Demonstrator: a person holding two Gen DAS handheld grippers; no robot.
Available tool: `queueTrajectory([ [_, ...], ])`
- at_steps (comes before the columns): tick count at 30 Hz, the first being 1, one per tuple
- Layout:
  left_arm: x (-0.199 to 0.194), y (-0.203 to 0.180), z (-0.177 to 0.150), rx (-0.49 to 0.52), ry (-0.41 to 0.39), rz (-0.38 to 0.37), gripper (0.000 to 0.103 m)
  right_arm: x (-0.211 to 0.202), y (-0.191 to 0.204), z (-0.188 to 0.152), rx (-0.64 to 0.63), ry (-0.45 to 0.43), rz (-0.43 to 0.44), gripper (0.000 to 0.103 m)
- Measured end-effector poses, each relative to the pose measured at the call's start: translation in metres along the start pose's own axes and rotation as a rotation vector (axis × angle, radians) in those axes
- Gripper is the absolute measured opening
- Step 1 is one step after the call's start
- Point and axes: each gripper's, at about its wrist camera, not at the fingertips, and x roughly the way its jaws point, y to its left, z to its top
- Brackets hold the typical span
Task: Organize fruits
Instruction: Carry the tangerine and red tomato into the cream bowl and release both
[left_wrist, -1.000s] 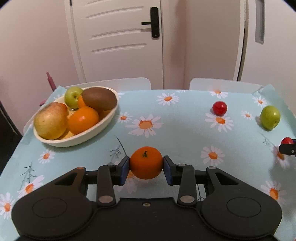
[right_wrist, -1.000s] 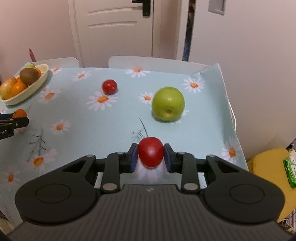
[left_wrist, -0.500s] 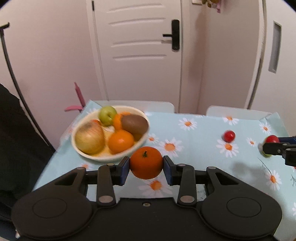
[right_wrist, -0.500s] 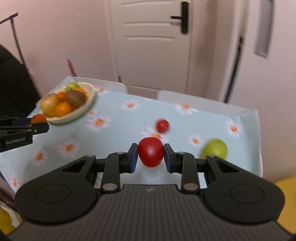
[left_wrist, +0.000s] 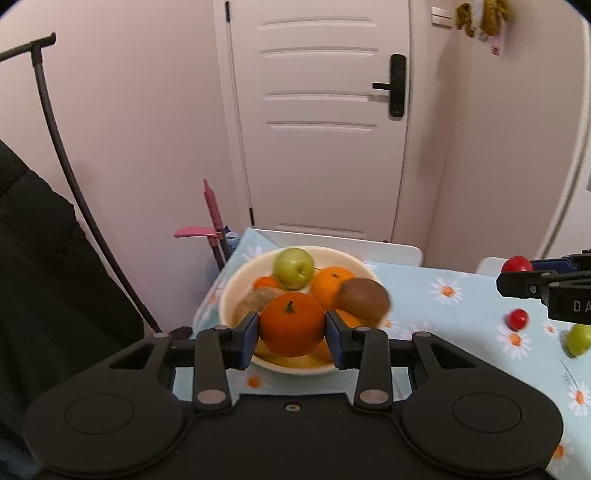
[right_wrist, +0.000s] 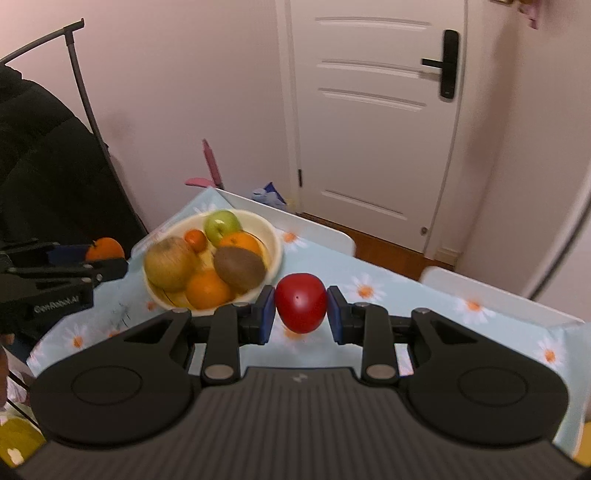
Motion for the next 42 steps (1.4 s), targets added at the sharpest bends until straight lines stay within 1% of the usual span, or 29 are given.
queueTrajectory([
  [7, 0.038, 0.034, 0.023, 0.002, 0.021, -0.005, 0.042, 0.042, 0.024, 0.036, -0.003, 0.004, 0.029, 0.045],
  [16, 0.093, 0.057, 0.044, 0.031, 0.05, -0.049, 0.042, 0.101, 0.043, 0.067, 0.011, 0.034, 0.02, 0.044],
  [23, 0.139, 0.064, 0.055, 0.067, 0.085, -0.088, 0.042, 0.138, 0.047, 0.076, 0.037, 0.058, -0.004, 0.044],
  [29, 0.173, 0.065, 0.053, 0.096, 0.135, -0.12, 0.042, 0.16, 0.047, 0.078, 0.066, 0.079, -0.024, 0.044],
  [32, 0.183, 0.064, 0.052, 0.102, 0.151, -0.137, 0.042, 0.167, 0.046, 0.077, 0.076, 0.091, -0.034, 0.044],
  [37, 0.189, 0.062, 0.053, 0.121, 0.149, -0.158, 0.044, 0.173, 0.042, 0.077, 0.09, 0.098, -0.046, 0.044],
  [38, 0.188, 0.062, 0.053, 0.121, 0.142, -0.158, 0.047, 0.173, 0.042, 0.077, 0.091, 0.098, -0.048, 0.044],
  [39, 0.187, 0.062, 0.053, 0.124, 0.133, -0.151, 0.064, 0.174, 0.042, 0.077, 0.092, 0.096, -0.05, 0.045],
  [40, 0.184, 0.061, 0.054, 0.132, 0.115, -0.132, 0.091, 0.173, 0.041, 0.077, 0.093, 0.095, -0.05, 0.044],
  [41, 0.181, 0.063, 0.054, 0.135, 0.096, -0.127, 0.1, 0.173, 0.04, 0.078, 0.095, 0.093, -0.048, 0.044],
  [42, 0.176, 0.064, 0.054, 0.132, 0.071, -0.128, 0.102, 0.174, 0.041, 0.079, 0.096, 0.092, -0.047, 0.044],
])
